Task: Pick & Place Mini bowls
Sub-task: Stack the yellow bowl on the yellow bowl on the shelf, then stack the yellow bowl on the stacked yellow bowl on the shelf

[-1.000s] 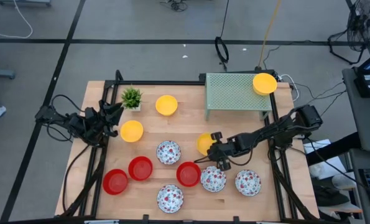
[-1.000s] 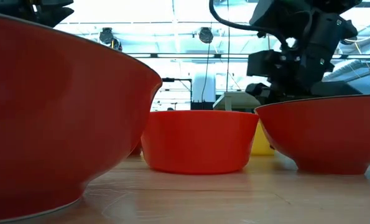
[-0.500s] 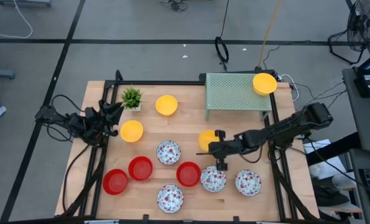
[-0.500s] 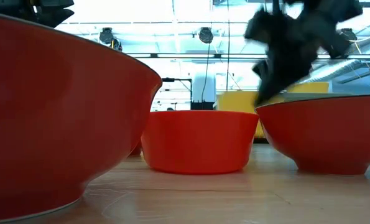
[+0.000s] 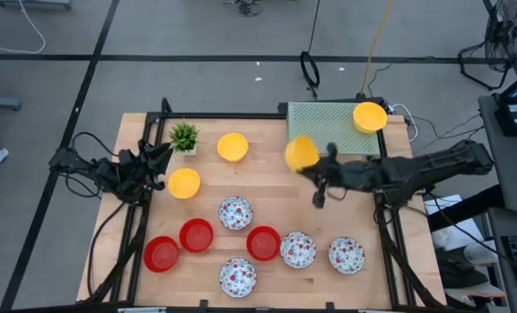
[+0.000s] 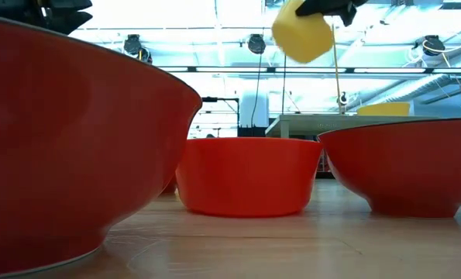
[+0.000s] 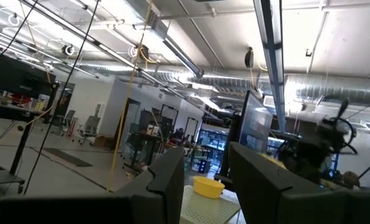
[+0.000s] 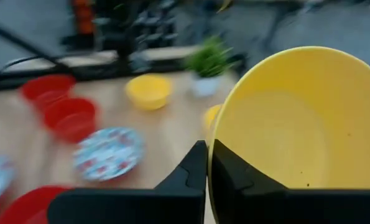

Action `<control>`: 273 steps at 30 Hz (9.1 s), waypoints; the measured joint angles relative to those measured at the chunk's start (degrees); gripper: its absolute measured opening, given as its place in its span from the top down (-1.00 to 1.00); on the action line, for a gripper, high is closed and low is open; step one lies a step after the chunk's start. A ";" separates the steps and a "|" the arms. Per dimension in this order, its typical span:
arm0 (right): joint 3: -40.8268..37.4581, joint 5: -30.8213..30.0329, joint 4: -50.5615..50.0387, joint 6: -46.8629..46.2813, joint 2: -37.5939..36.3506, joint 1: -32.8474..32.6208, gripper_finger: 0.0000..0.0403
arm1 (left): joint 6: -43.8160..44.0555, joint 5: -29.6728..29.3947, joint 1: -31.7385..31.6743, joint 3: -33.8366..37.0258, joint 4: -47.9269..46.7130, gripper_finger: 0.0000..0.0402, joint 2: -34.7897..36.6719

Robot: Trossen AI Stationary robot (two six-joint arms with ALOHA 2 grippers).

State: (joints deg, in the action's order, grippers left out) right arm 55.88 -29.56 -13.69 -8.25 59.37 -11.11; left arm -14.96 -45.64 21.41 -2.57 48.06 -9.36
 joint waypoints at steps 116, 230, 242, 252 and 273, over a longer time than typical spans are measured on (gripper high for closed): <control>12.04 19.55 -1.59 -7.39 11.84 27.71 0.15 | -4.20 2.19 -0.02 0.00 -1.51 0.36 -0.01; -1.62 42.39 15.98 24.15 16.40 7.32 0.15 | -7.41 81.62 -18.31 -42.35 -41.14 0.97 -73.04; -1.57 46.95 29.35 26.71 22.90 4.56 0.15 | -5.82 93.90 -17.47 -42.38 -37.99 0.96 -73.03; 0.21 54.01 36.63 23.69 28.94 4.49 0.15 | -7.05 93.80 -15.28 -42.38 -35.75 0.98 -73.03; 4.29 60.08 36.94 17.71 33.85 3.43 0.15 | -10.06 94.79 -15.39 -42.31 -33.03 0.94 -73.03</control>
State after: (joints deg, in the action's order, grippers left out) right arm 60.16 30.52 23.24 9.46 93.22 -7.68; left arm -25.02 49.15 6.02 -44.88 15.03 -82.39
